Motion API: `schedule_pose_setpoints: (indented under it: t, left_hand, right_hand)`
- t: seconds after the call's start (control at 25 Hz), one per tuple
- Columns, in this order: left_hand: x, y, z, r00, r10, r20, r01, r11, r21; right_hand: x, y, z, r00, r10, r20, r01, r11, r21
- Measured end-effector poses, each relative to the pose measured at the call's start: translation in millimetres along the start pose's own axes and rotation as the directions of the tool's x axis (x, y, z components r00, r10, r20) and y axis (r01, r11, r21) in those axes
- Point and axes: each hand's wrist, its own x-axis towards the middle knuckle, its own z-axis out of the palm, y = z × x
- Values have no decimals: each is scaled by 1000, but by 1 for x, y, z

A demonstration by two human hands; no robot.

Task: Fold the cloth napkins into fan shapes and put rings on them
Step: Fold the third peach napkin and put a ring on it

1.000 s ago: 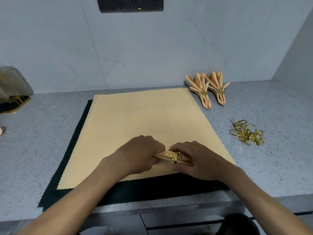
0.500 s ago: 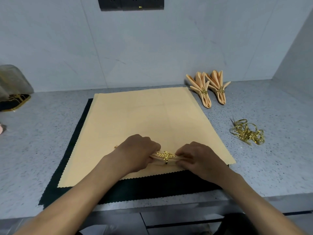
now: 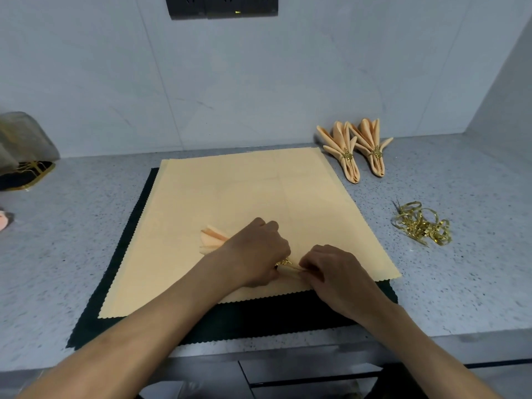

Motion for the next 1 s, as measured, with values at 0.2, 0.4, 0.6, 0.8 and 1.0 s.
schedule_pose_setpoints:
  t: [0.2, 0.4, 0.6, 0.8, 1.0]
  left_hand:
    - [-3, -4, 7, 986, 50, -159, -40, 997, 63]
    - [-37, 20, 38, 601, -673, -431, 310, 694, -650]
    - [-36, 19, 61, 649, -761, -21, 312, 291, -904]
    - [-22, -4, 55, 773, -630, -76, 125, 269, -955]
    - [-13, -10, 56, 743, -649, -163, 48, 295, -954]
  right_hand:
    - [-8, -25, -1, 986, 163, -27, -162, 986, 33]
    - [-28, -58, 19, 929, 331, -164, -301, 936, 185]
    - [0, -62, 11, 920, 331, -211, -276, 928, 249]
    - [45, -9, -2, 951, 310, 16, -284, 850, 443]
    - [57, 0, 7, 990, 139, 32, -133, 809, 573]
